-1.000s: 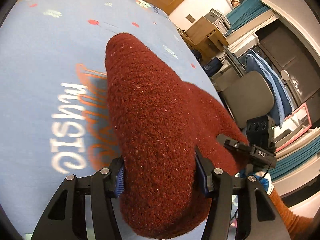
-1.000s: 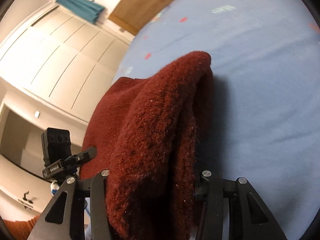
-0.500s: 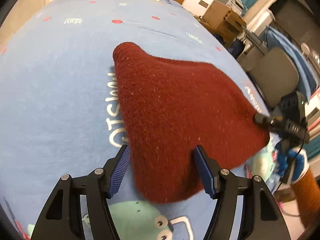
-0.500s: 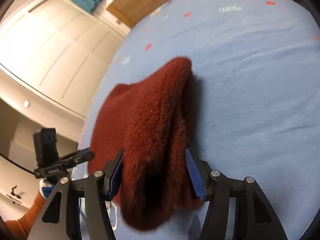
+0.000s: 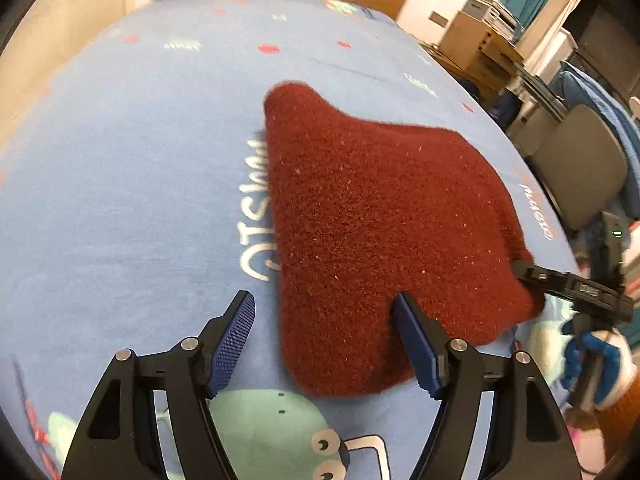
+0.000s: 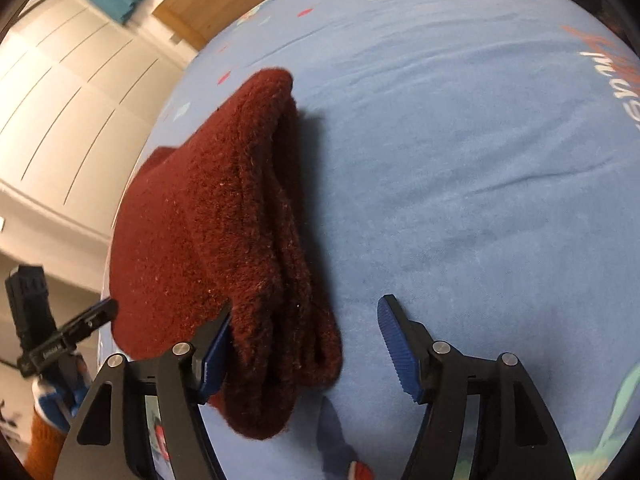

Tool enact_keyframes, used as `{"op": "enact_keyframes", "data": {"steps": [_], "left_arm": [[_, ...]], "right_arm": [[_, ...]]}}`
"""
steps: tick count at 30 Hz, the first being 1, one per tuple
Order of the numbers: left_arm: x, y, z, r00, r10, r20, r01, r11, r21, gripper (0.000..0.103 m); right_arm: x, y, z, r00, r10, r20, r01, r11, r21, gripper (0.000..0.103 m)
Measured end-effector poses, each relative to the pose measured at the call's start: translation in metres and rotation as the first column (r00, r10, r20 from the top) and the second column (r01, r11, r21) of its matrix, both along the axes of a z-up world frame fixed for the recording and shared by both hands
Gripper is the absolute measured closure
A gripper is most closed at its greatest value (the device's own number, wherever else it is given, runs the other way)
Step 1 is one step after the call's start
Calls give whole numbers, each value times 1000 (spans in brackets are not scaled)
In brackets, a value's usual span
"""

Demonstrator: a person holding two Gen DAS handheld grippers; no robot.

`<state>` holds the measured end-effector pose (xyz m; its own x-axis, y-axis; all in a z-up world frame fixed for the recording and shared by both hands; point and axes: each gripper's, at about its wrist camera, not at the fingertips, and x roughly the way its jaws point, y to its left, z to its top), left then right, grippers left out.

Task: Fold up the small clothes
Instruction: 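Open both grippers and lift them away from the folded sweater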

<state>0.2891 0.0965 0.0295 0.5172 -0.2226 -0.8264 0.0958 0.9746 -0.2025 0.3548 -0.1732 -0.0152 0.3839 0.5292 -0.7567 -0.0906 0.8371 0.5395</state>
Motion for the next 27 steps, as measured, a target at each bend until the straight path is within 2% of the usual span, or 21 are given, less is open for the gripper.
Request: {"op": "enact_keyframes", "data": {"steps": [3, 11, 15, 19, 23, 27], "left_arm": [[-27, -10, 16, 997, 38, 72, -43, 997, 63, 36], [-98, -28, 45, 961, 181, 208, -212, 968, 137, 36], [-123, -40, 53, 952, 188, 240, -233, 956, 180, 32], [-149, -48, 59, 944, 184, 272, -241, 951, 194, 19], [-175, -55, 63, 937, 175, 304, -239, 952, 190, 12], [-192, -58, 70, 929, 160, 334, -234, 953, 192, 10]], "right_arm": [[-12, -7, 19, 999, -17, 44, 19, 999, -41, 34], [-66, 1, 61, 991, -23, 128, 44, 985, -165, 34], [-98, 19, 80, 982, -11, 190, 48, 980, -192, 33], [-133, 33, 95, 972, -9, 235, 61, 975, -214, 33], [-172, 39, 106, 962, -15, 271, 82, 968, -236, 33], [-200, 43, 114, 955, -24, 297, 103, 962, -254, 33]]}}
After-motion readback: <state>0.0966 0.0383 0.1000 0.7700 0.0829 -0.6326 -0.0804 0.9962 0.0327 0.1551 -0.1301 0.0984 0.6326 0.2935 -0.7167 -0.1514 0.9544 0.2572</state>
